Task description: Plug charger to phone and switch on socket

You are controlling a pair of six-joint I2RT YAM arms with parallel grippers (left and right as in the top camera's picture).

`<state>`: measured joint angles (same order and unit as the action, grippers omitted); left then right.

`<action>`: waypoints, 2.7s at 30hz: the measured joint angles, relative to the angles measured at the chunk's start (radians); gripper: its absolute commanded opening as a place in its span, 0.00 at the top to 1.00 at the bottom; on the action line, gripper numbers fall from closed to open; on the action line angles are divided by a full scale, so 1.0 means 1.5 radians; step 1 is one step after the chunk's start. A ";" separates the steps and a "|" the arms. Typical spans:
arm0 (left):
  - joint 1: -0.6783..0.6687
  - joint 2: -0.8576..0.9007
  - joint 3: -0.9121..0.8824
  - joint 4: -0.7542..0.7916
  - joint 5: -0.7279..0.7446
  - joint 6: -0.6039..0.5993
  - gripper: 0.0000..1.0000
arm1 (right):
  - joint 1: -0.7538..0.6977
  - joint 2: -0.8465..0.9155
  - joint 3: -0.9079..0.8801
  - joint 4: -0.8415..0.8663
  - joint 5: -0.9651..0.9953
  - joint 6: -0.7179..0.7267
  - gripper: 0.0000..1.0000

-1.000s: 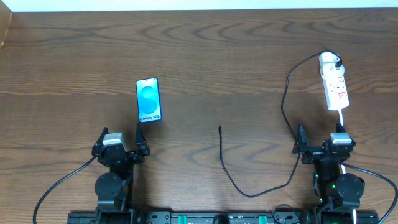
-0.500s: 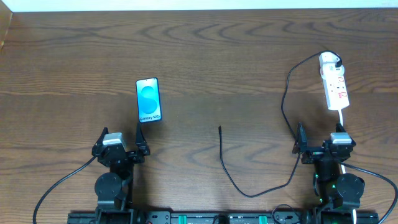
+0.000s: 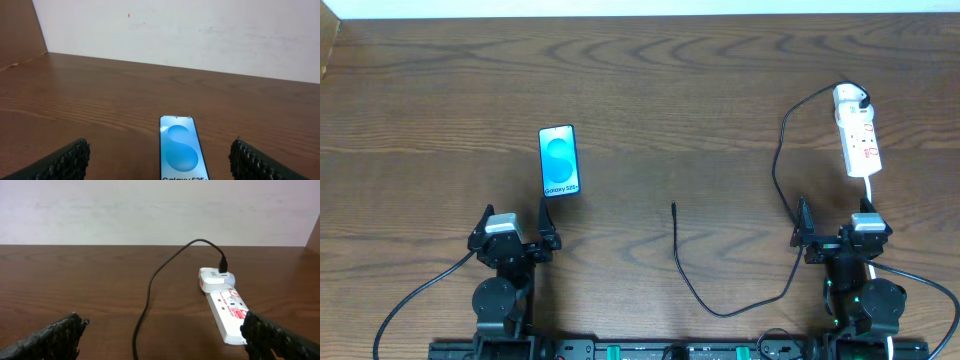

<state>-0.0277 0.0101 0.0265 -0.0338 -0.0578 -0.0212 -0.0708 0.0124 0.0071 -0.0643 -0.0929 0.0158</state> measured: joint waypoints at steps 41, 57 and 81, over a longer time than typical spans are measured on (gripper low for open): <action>0.000 0.000 0.000 0.000 0.000 0.000 0.11 | 0.000 0.000 0.000 0.000 0.000 0.000 0.01; 0.000 0.048 0.091 -0.025 0.007 -0.007 0.11 | 0.000 0.000 0.000 0.000 0.000 0.000 0.01; 0.000 0.558 0.521 -0.130 0.030 -0.042 0.11 | 0.000 0.000 0.000 -0.001 0.001 0.002 0.01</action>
<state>-0.0277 0.8478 0.8085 -0.2295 -0.0128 -0.0845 -0.0708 0.0120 0.0071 -0.0650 -0.0921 0.0181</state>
